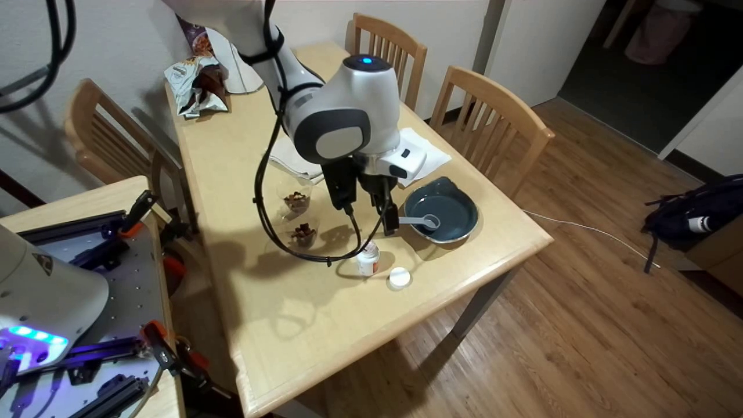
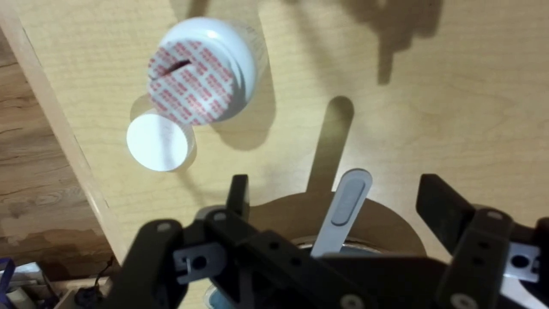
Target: Take the spoon from the bowl and put it in the cup, then move the two cups slightly forward
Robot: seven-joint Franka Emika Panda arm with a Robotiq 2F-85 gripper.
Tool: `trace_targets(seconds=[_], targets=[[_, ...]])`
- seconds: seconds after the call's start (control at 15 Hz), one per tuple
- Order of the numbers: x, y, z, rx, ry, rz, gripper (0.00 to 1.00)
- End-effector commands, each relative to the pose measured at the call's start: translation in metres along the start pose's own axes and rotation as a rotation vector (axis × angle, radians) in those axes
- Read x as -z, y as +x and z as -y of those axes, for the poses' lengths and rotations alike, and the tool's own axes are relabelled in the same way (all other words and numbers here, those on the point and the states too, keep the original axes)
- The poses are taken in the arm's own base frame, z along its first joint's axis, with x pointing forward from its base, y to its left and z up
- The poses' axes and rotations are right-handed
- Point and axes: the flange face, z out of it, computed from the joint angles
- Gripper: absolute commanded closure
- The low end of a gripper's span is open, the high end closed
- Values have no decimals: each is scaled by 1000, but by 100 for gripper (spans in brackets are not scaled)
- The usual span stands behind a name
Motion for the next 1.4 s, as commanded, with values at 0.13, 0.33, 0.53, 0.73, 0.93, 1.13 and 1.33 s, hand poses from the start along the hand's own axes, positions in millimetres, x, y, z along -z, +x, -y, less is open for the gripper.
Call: trace_targets(seconds=[0.13,0.33,0.53,0.73,0.93,1.13,1.33], targets=[[0,3,-6,49,-1,17,0],[-1,0,-8,48,-15,51,0],[-4,-4,-7,13,-15,52,0],[-4,-4,-9,10,-18,54,0],[-4,-4,-9,10,-18,55,0],[-6,-4,-14,24,-22,58,0],[-13,0,-20,62,-33,85,0]])
